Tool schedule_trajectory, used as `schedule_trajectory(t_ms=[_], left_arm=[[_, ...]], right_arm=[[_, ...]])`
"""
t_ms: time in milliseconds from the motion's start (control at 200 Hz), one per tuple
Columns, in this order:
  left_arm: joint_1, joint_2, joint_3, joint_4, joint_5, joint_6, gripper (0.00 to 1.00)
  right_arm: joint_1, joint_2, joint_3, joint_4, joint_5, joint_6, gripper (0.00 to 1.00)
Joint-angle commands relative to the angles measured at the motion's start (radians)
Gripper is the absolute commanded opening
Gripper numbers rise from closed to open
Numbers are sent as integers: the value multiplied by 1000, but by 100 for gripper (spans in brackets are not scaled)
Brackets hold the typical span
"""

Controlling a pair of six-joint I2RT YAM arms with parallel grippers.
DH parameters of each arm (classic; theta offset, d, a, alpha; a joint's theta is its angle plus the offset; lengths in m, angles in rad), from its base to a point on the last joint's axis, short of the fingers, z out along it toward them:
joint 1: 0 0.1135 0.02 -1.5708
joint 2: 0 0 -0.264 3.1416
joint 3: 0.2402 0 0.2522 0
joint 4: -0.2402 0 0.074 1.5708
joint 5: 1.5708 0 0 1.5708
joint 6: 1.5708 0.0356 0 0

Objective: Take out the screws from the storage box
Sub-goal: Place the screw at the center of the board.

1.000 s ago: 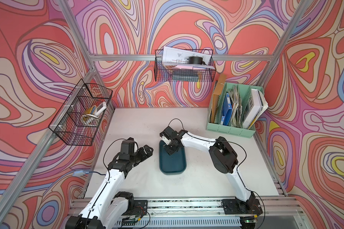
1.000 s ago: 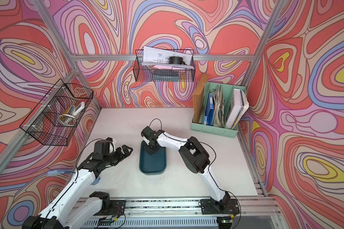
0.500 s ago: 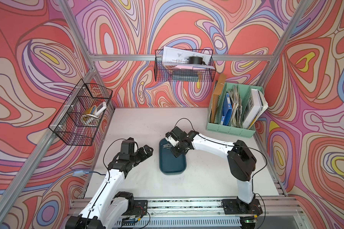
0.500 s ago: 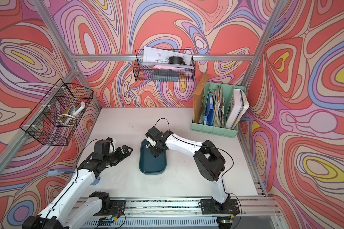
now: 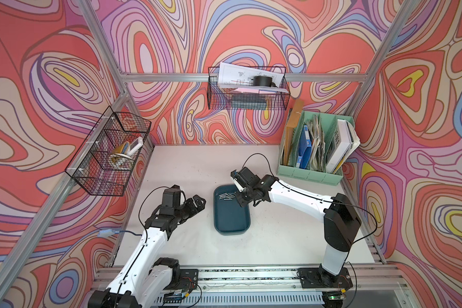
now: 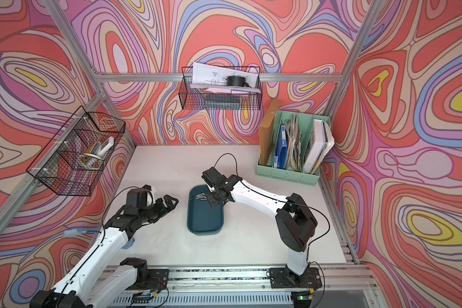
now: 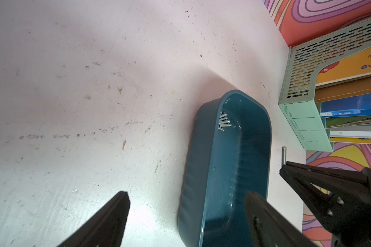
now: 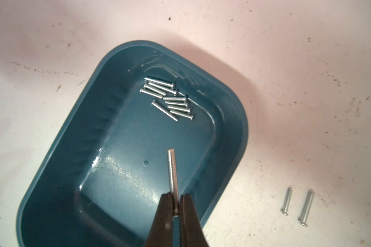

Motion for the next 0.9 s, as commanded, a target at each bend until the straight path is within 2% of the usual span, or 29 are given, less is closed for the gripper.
schedule_trajectory(t_ms=[0, 300, 896], left_arm=[[-2, -15, -13, -18, 0, 3, 90], [-3, -8, -14, -9, 1, 2, 90], [-2, -5, -10, -13, -2, 1, 90]], right_arm=[[-28, -10, 3, -25, 62, 24, 1], [-173, -111, -154, 0, 72, 81, 2], [-237, 121, -201, 84, -16, 141, 3]])
